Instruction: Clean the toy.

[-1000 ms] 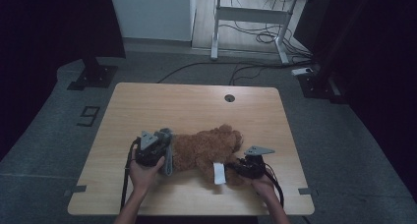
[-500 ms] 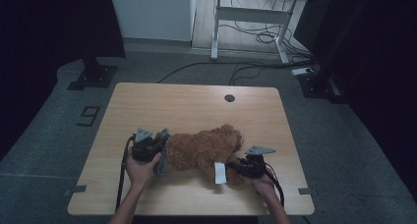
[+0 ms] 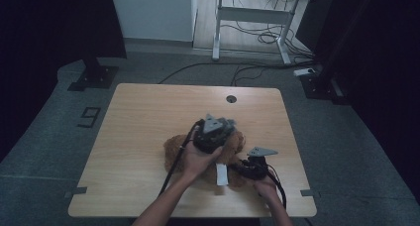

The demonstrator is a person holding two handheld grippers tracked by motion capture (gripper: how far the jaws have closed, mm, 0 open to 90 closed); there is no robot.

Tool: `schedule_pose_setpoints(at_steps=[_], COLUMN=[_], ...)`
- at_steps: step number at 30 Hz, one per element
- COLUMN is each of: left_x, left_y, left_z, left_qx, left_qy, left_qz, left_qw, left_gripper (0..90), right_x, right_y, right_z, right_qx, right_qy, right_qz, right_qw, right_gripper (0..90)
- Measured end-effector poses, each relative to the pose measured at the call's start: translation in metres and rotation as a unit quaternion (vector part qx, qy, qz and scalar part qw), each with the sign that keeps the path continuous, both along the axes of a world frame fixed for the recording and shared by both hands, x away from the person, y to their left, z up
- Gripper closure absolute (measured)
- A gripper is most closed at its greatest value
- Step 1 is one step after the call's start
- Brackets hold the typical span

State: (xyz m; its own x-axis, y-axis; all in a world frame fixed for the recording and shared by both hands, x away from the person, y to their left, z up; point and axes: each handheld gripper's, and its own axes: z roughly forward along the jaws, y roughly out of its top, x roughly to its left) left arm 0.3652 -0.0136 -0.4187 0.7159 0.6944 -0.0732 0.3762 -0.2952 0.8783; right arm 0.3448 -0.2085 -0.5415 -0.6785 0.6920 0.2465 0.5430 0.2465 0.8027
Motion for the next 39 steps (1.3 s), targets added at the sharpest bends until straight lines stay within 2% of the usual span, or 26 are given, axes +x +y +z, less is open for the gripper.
schedule_pose_setpoints(at_steps=[3,4,6,7,10,12,17,22,25,28,31,34,39], left_x=[0.012,0.014,0.015,0.014,0.008,0.005,-0.003,-0.01,-0.015,-0.018,-0.02,-0.022,-0.025], left_y=[-0.011,-0.01,-0.002,0.001,0.009,0.019,0.057,0.091,0.109,0.129,0.151,0.169,0.194], left_z=[-0.026,-0.034,-0.042,-0.042,-0.037,-0.035,-0.034,-0.033,-0.031,-0.032,-0.037,-0.045,-0.066], left_qx=[0.033,0.034,0.015,0.009,0.023,0.024,0.017,-0.004,-0.002,-0.007,-0.018,-0.012,-0.013], left_qy=[0.028,0.035,0.038,0.039,0.021,0.015,0.003,-0.002,-0.004,-0.004,0.005,0.017,0.061], left_qz=[0.005,0.007,0.011,0.013,0.021,0.033,0.067,0.091,0.096,0.112,0.132,0.147,0.156], left_qw=[0.999,0.9988,0.9991,0.9991,0.9993,0.9991,0.9976,0.9959,0.9954,0.9937,0.991,0.989,0.9857], left_gripper=[79.2,79.2,79.3,79.3,79.2,79.2,79.2,79.3,79.4,79.4,79.4,79.4,79.4], right_x=[0.0,0.0,0.001,0.001,0.001,0.001,0.001,0.001,0.001,0.001,0.001,0.001,0.001], right_y=[0.0,0.0,-0.001,-0.001,0.0,0.0,-0.001,-0.001,-0.001,-0.001,-0.001,-0.001,-0.002], right_z=[0.0,0.0,-0.001,-0.001,-0.001,-0.001,-0.002,-0.002,-0.002,-0.002,-0.002,-0.002,-0.002], right_qx=[0.0,0.001,-0.001,0.002,0.003,0.004,0.006,0.008,0.008,0.008,0.009,0.009,0.008], right_qy=[0.0,0.002,0.0,0.001,0.001,0.002,0.004,0.003,0.004,0.003,0.003,0.003,0.005], right_qz=[0.0,0.0,0.0,0.002,0.001,-0.001,-0.003,-0.002,-0.003,-0.002,-0.002,-0.003,-0.009], right_qw=[1.0,1.0,1.0,1.0,1.0,1.0,1.0,1.0,1.0,1.0,1.0,1.0,0.9999], right_gripper=[70.4,70.4,70.4,70.3,70.3,70.3,70.2,70.2,70.1,70.1,70.0,70.1,70.1])
